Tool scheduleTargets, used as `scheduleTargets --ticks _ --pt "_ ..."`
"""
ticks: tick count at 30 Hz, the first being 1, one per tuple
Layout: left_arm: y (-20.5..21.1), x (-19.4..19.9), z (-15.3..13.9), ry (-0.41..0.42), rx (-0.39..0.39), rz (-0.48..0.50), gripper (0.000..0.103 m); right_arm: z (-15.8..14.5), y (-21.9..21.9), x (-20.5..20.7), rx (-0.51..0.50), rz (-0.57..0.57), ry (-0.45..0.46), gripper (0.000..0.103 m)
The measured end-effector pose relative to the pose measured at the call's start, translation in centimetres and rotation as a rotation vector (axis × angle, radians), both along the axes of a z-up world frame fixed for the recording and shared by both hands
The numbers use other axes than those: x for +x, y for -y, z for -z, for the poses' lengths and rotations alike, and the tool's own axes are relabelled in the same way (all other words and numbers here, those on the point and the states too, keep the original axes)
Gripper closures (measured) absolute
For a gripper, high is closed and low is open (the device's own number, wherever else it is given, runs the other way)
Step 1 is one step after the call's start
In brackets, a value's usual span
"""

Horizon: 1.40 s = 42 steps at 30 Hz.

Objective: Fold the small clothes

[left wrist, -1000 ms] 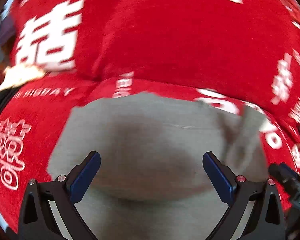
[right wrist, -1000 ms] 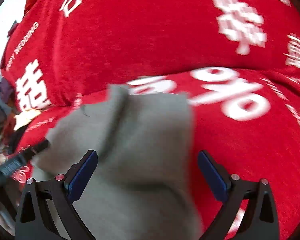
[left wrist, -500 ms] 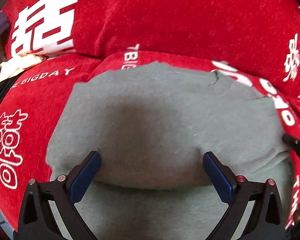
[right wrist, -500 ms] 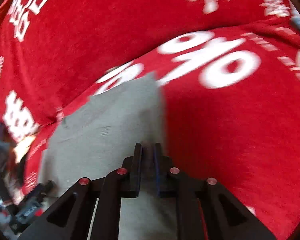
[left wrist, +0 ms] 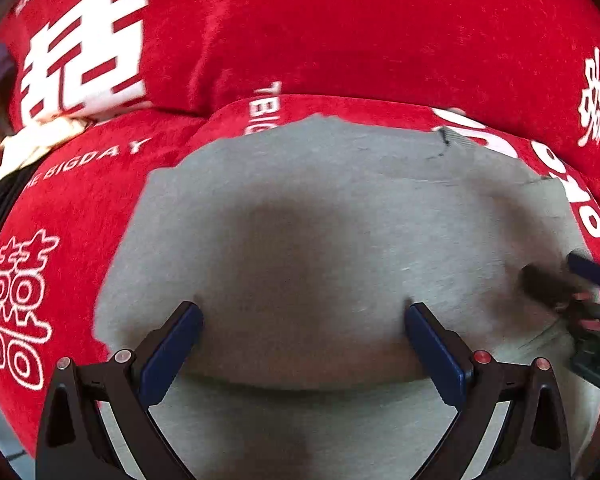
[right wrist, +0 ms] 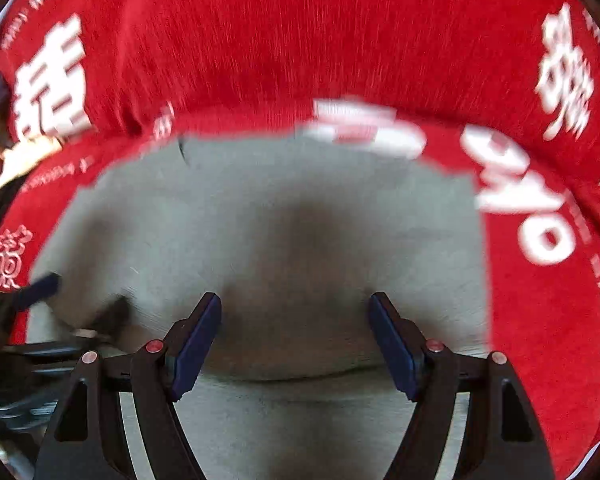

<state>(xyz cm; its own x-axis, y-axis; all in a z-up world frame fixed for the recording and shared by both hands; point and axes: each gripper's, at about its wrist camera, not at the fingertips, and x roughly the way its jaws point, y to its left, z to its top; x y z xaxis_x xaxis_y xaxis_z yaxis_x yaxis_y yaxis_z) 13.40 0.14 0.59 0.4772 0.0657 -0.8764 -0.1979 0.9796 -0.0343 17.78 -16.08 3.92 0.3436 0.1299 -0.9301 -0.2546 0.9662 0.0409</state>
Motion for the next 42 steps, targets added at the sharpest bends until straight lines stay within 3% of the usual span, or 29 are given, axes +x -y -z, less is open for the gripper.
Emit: scheduleTargets --ticks 2,6,8,11,14,18,20,23,29,31,35,37,40,42 --pt "-1.4 -0.9 0.1 -0.001 -0.012 -0.001 0.000 -0.4 0.6 -0.6 -0.001 -0.015 0.060 0.024" --pt "-4.7 -3.2 -0.5 0.000 -0.058 -0.056 0.001 -1.5 4.6 -1.4 -0.118 0.091 0.070 0.024" --pt "-5.9 -4.6 -1.3 0.016 -0.024 -0.111 0.001 -2.7 6.2 -2.4 -0.181 0.140 0.103 0.024" --pt "-5.9 -5.8 -2.0 0.043 -0.030 -0.117 0.001 -4.7 6.7 -4.0 -0.115 0.147 0.131 0.024" --pt "-3.4 -6.5 -1.8 0.038 -0.061 -0.053 0.001 -4.3 3.6 -5.0 -0.045 0.046 0.091 0.023" --pt "0.0 -7.3 0.1 0.001 -0.001 0.047 0.001 -0.9 -0.6 -6.9 -0.109 -0.077 0.025 0.023" --pt "-0.5 -8.6 0.8 0.036 -0.016 0.030 0.000 -1.2 -0.2 -8.4 -0.110 -0.059 0.105 0.020" --pt "-0.9 -10.9 0.7 0.060 -0.019 0.037 0.000 -1.3 1.4 -9.9 -0.055 -0.047 0.103 0.019" --pt "-2.6 -16.7 1.3 0.092 -0.027 0.109 0.000 -1.3 5.5 -16.5 -0.066 -0.182 0.195 0.019" --pt "-3.3 -18.5 1.7 0.081 -0.038 0.118 0.000 -1.2 7.2 -18.8 -0.063 -0.202 0.225 0.010" --pt "-2.9 -21.1 1.2 0.046 0.006 0.150 0.000 -1.0 8.1 -21.9 -0.143 -0.223 0.213 0.010" --pt "-1.4 -21.9 0.6 0.067 0.005 0.199 0.000 -1.8 6.6 -22.6 -0.126 -0.247 0.214 0.010" --pt "2.2 -22.6 0.3 0.099 0.064 0.302 0.000 -2.4 2.8 -23.7 -0.102 -0.368 0.279 0.010" --pt "4.0 -22.3 1.7 0.059 0.150 0.351 0.000 -1.3 -0.2 -24.6 -0.150 -0.498 0.295 0.010"
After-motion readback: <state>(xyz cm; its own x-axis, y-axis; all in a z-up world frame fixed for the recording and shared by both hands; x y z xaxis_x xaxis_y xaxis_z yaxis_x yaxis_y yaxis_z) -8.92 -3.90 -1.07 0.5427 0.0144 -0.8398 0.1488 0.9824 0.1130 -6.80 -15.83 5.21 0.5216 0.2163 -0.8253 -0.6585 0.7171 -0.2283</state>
